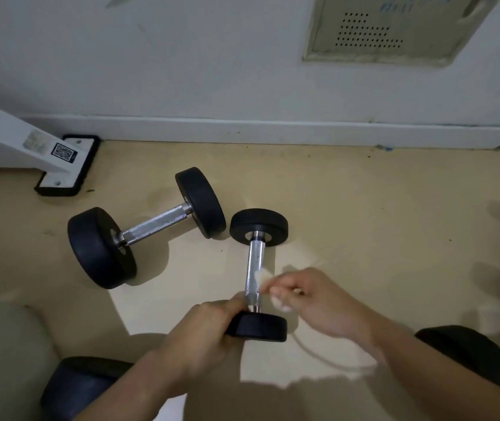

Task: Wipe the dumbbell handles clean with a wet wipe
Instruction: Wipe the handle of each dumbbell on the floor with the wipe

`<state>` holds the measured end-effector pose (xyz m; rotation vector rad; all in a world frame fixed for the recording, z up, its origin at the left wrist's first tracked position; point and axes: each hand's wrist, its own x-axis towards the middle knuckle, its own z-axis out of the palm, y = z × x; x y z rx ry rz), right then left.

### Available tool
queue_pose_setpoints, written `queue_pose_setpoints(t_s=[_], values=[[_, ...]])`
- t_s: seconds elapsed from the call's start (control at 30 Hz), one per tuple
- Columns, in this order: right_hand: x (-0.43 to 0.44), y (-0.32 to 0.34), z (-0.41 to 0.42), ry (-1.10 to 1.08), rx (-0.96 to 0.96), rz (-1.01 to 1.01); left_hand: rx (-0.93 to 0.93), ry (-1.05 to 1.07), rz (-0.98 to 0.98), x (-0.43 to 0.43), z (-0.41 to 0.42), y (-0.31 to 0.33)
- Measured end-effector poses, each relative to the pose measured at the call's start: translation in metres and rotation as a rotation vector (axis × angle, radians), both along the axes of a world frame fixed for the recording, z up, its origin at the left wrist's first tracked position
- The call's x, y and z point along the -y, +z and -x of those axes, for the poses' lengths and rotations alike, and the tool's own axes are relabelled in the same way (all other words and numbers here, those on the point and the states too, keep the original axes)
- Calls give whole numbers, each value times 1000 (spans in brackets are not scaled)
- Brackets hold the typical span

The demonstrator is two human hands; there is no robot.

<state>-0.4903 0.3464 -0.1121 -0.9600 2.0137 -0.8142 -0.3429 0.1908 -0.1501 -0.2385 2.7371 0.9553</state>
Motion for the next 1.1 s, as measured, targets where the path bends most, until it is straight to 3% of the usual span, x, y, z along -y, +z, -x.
queue_pose_setpoints(t_s=[0.13, 0.2, 0.27, 0.33, 0.47, 0.6, 0.73, 0.8, 0.9, 1.03, 1.1], values=[[2, -5, 17, -334, 227, 106, 121, -27, -38, 10, 8, 13], [10, -7, 15, -456, 321, 199, 124, 137, -275, 12, 19, 22], [20, -10, 11, -518, 290, 252, 23, 444, -619, 6, 32, 34], [29, -10, 4, -514, 274, 276, -49, 678, -812, -4, 47, 41], [32, -11, 5, -490, 375, 328, -117, 920, -925, -11, 62, 36], [26, -20, 15, -577, 747, 393, -116, 999, -1131, -8, 65, 27], [24, -31, 21, -693, 808, 434, -88, 1096, -1227, -4, 66, 20], [24, -37, 24, -739, 753, 443, -110, 1151, -1161, -1, 65, 15], [27, -47, 24, -730, 601, 408, -109, 972, -886, -4, 68, 7], [29, -66, 18, -637, 159, 180, -38, 694, -321, -13, 75, -15], [27, -73, 14, -541, -125, 100, -26, 696, -235, -13, 75, -21]])
